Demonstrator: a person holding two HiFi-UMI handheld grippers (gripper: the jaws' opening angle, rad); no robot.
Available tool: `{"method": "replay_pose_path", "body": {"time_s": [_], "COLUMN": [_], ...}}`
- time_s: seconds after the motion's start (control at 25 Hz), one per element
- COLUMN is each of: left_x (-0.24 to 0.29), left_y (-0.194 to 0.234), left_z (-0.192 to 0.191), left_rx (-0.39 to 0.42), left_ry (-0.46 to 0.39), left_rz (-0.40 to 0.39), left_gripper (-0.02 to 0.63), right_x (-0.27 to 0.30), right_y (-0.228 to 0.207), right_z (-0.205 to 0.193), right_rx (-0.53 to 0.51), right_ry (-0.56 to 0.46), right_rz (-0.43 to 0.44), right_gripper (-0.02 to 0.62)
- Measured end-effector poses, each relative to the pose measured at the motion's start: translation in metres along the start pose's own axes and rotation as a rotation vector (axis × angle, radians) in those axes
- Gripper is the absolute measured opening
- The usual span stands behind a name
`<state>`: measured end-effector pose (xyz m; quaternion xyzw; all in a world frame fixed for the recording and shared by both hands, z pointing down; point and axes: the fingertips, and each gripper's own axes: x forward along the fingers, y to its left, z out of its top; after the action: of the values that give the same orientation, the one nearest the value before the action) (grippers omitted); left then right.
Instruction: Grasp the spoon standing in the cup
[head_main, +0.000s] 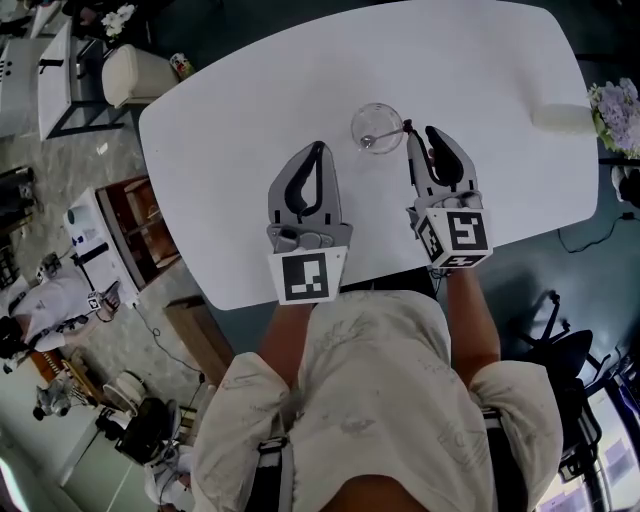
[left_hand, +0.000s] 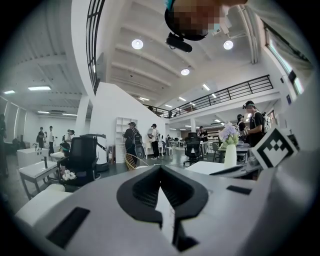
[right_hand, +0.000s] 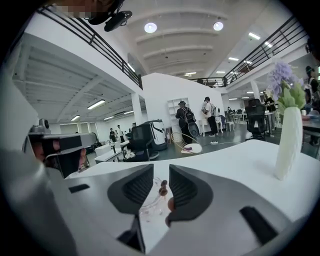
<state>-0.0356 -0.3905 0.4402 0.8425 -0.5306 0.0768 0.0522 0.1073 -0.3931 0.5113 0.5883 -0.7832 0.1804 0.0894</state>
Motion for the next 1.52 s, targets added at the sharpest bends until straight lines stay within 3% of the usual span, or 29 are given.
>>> {"method": "replay_pose_path", "body": {"time_s": [0.2, 0.6, 1.0, 1.52], "left_x": [0.015, 0.028, 0.031, 0.017], "left_y": [-0.002, -0.002, -0.002, 0.007], "left_z": [-0.011, -0.024, -0.028, -0.016], "left_rx": [0.009, 0.009, -0.007, -0.012], "left_ry": [0.025, 0.054, 0.066, 0.030], "left_rz": [-0.004, -0.005, -0.005, 0.007], "left_gripper": [0.003, 0.003, 0.003, 0.003], "right_x": [0.017, 0.034, 0.036, 0.033], "right_y": [-0.004, -0.004, -0.005, 0.012], "right_z": [-0.021, -0.046, -0.049, -0.039], "right_rx": [0.042, 0.051, 0.053, 0.044], "right_ry": [0.054, 0.110, 0.113, 0.092], "right_rz": [0.045, 0.085, 0.084, 0.102], "right_gripper": [0.121, 0.123, 0.058, 0.046]}}
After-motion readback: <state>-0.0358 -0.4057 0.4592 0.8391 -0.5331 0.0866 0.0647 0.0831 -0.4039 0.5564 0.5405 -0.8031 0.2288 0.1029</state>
